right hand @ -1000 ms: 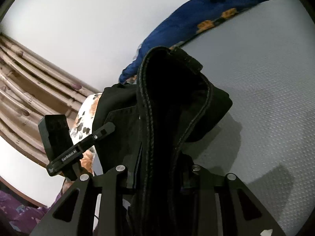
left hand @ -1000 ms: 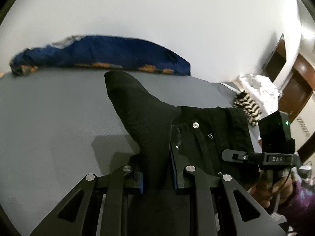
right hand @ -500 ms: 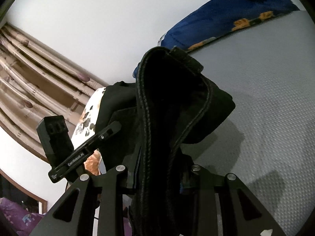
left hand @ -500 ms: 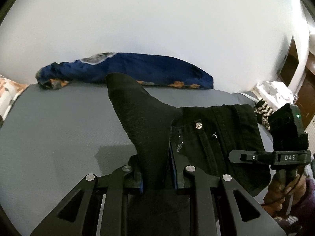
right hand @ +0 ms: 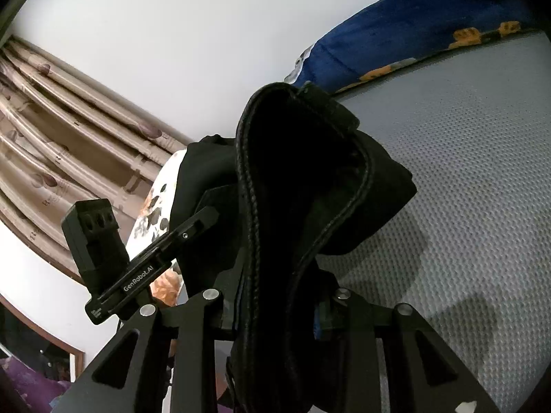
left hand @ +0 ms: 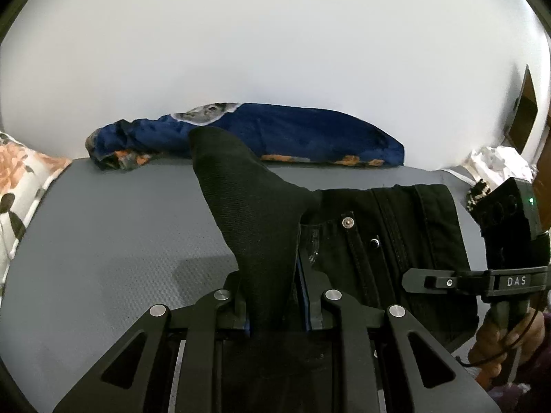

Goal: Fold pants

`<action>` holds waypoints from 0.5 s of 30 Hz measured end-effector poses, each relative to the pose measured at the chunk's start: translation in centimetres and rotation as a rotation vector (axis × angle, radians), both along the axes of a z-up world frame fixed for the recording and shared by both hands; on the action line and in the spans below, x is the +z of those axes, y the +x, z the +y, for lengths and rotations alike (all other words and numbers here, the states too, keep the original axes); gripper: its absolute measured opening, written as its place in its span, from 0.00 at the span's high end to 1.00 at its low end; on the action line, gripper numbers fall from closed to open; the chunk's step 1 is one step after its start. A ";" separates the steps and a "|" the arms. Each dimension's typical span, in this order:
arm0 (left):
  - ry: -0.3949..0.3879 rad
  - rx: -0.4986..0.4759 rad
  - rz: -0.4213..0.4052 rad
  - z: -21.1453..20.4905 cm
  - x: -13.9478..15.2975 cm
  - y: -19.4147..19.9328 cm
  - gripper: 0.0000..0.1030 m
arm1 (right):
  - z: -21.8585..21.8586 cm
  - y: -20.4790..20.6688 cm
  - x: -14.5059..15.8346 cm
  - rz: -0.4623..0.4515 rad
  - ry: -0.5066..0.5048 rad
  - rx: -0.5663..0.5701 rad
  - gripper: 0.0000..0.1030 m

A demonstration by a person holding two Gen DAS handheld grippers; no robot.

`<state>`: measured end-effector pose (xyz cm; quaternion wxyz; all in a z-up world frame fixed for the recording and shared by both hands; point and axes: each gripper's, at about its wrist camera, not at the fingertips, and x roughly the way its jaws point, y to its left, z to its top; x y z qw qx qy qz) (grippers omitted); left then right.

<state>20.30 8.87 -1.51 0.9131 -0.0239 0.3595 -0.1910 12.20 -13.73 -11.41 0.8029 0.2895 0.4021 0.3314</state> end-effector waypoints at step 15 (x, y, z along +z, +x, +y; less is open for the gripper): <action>0.036 0.063 -0.016 2.8 0.2 4.3 0.80 | 3.0 3.8 0.0 -0.003 0.001 0.035 0.73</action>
